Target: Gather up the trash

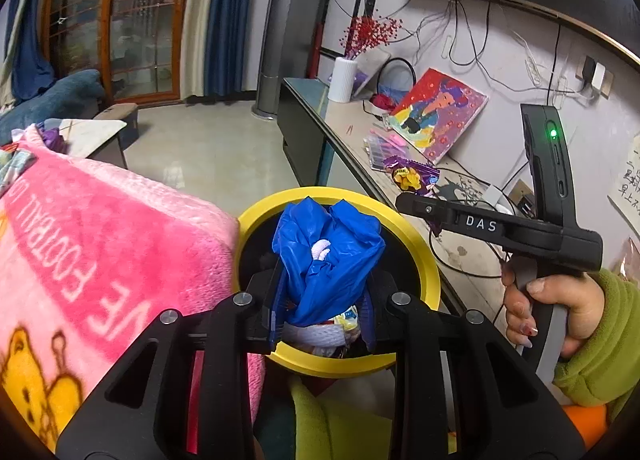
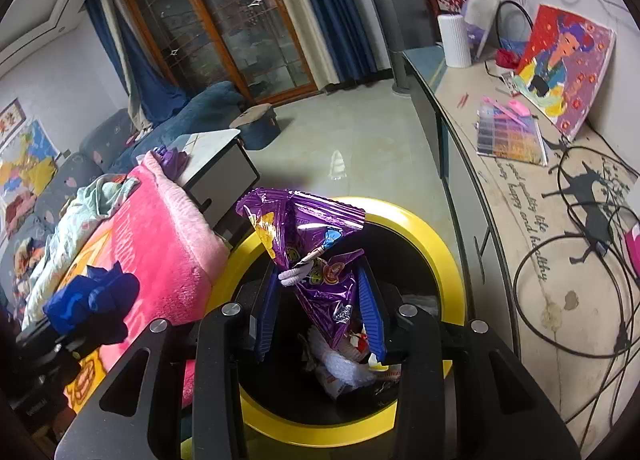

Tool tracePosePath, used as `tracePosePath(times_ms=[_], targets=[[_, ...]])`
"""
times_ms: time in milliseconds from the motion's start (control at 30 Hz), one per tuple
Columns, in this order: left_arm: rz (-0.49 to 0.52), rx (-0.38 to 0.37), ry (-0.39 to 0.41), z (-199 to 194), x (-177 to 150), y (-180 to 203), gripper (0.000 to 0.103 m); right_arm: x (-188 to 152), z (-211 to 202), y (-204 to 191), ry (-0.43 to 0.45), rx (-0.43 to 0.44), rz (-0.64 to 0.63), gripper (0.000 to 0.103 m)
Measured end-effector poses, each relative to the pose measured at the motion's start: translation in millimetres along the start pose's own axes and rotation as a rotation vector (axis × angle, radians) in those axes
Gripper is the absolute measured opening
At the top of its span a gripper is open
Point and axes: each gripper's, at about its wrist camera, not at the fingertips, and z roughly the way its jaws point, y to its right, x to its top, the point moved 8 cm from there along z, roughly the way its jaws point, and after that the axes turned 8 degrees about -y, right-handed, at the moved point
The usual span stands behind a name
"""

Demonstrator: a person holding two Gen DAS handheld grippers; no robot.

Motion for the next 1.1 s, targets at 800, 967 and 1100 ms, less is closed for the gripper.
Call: tracePosePath(times_ms=[800, 967, 1100], targets=[[0.022, 0.010, -0.080, 48.0, -3.0, 3.9, 0.047, -0.1, 12.9, 13.0, -0.034, 0.005, 0.068, 0.046], [0.002, 0.021, -0.073, 45.4, 0.2, -0.3, 0.070, 0.7, 10.4, 14.0, -0.024, -0.015, 0.062, 0.056], [-0.013, 0.035, -0.067, 41.2, 0.9, -5.4, 0.086, 2.3, 5.2, 17.0, -0.006, -0.046, 0.054, 0.068]])
